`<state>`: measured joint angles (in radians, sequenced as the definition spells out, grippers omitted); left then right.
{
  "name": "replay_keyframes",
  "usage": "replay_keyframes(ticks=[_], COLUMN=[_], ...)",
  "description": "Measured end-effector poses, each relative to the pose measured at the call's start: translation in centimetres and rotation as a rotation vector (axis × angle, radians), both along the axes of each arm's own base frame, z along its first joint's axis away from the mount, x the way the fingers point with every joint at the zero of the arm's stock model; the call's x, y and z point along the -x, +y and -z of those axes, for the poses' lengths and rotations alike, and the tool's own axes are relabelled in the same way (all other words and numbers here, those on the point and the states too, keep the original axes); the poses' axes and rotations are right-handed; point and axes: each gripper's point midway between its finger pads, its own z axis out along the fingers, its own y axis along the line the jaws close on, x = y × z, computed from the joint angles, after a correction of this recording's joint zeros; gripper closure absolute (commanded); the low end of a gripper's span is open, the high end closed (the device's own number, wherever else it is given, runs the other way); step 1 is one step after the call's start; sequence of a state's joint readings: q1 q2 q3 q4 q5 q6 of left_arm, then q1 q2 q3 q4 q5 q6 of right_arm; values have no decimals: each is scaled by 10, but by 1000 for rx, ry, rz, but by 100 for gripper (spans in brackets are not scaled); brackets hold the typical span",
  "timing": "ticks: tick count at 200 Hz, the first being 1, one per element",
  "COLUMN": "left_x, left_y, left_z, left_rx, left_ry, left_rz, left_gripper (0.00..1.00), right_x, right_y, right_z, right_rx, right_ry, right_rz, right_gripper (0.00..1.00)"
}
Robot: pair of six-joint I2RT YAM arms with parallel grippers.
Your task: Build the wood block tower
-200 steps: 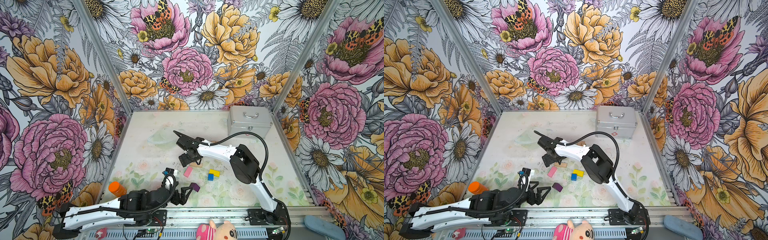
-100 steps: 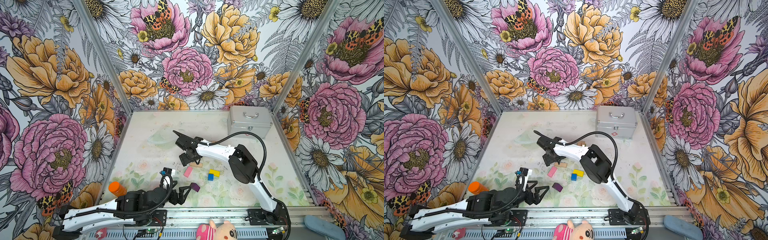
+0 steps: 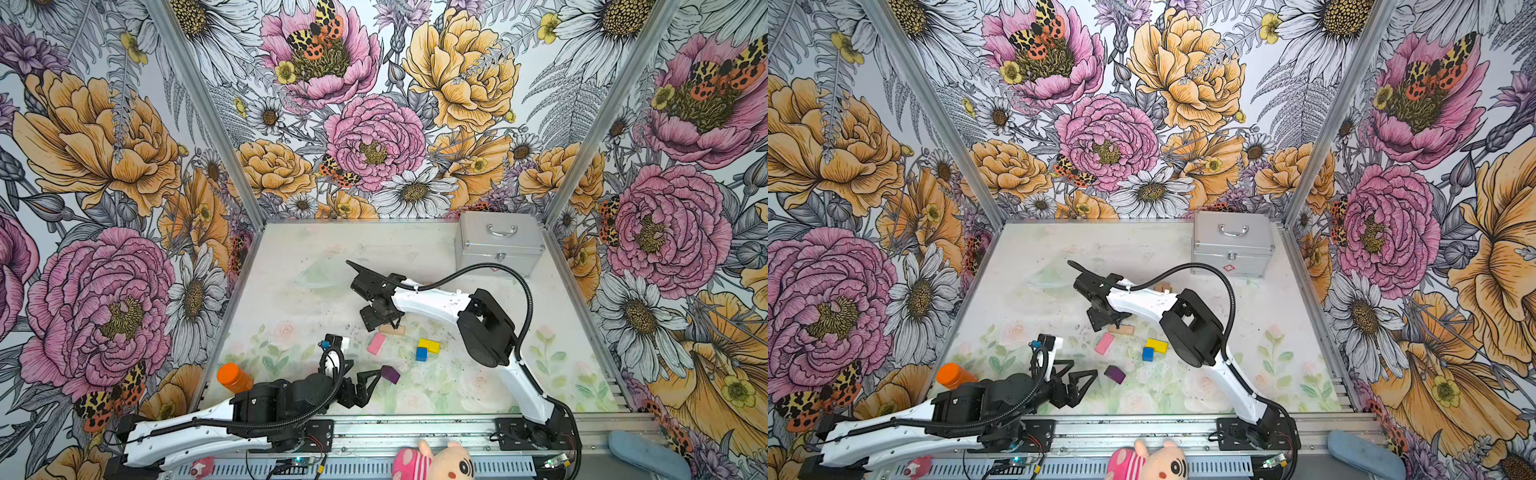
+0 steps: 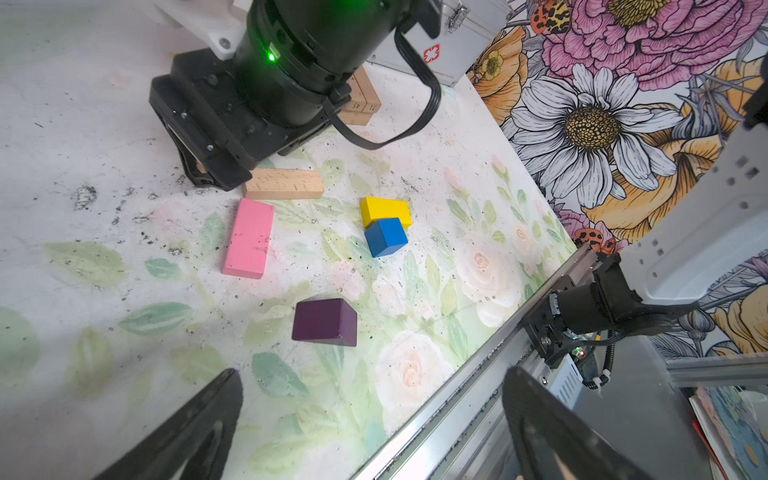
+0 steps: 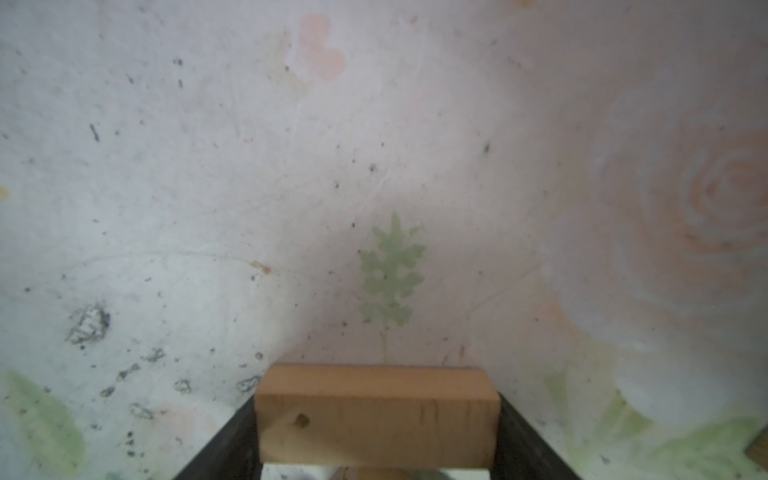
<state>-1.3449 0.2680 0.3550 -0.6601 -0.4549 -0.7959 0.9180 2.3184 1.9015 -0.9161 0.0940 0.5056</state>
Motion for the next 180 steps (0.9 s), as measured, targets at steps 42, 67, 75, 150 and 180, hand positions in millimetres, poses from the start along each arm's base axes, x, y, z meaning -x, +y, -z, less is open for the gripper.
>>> replay_keyframes(ticks=[42,67,75,150,180], left_x=[-5,-9,-10,-18,-25], left_y=[4,6,6,-13,-25], left_z=[1,-6,-9,-10,-10], left_rx=[-20,-23,-23,-73,-116], left_ry=[-13,-26,-31,-53,-58], left_rz=[-12,-28,-29,-3,18], left_gripper=[1,1,1,1,1], right_x=[-4,-12,-16,-55,-73], right_y=[-7,-13,-16,-52,-78], right_z=[-5,-17,-21,-72,-83], right_rx=[16,6,3,-36,-35], right_ry=[-12,-32,-40,-138,-156], right_rz=[15,35,44,152,214], right_gripper=[42,42,42,42,42])
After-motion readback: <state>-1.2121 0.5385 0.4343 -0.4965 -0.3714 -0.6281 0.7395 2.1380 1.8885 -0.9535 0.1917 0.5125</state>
